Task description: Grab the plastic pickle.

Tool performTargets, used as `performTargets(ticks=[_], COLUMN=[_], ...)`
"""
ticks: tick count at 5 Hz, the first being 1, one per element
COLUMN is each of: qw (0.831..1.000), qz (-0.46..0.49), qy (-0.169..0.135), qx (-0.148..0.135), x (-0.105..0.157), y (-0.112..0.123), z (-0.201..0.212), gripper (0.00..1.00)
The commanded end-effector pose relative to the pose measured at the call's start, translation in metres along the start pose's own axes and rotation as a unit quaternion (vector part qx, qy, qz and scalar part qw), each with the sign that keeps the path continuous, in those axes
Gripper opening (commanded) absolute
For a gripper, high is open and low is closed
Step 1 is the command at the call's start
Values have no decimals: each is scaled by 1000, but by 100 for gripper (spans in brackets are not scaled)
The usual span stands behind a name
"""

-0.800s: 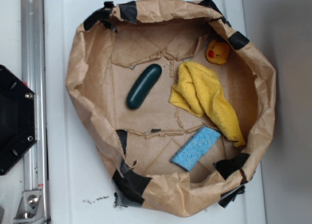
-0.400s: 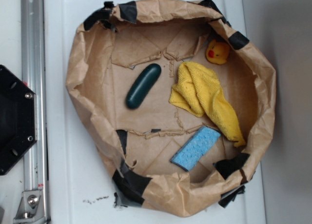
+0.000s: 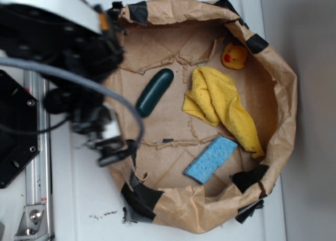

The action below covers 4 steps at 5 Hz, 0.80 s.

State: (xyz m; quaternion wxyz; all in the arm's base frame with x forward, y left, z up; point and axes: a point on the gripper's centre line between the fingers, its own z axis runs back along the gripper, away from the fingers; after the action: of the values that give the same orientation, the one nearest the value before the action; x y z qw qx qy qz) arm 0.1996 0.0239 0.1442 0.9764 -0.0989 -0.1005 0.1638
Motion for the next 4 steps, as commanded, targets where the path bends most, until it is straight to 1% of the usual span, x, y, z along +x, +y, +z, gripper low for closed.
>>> performTargets(ticks=[1, 2, 3, 4], qw=[994, 991, 989, 989], qz=[101, 118, 119, 110], qy=[-45, -7, 21, 23], qx=[28, 59, 89, 101], x=[35, 28, 15, 16], y=[25, 31, 38, 37], z=[-66, -105, -131, -141], gripper=[100, 100, 100, 0])
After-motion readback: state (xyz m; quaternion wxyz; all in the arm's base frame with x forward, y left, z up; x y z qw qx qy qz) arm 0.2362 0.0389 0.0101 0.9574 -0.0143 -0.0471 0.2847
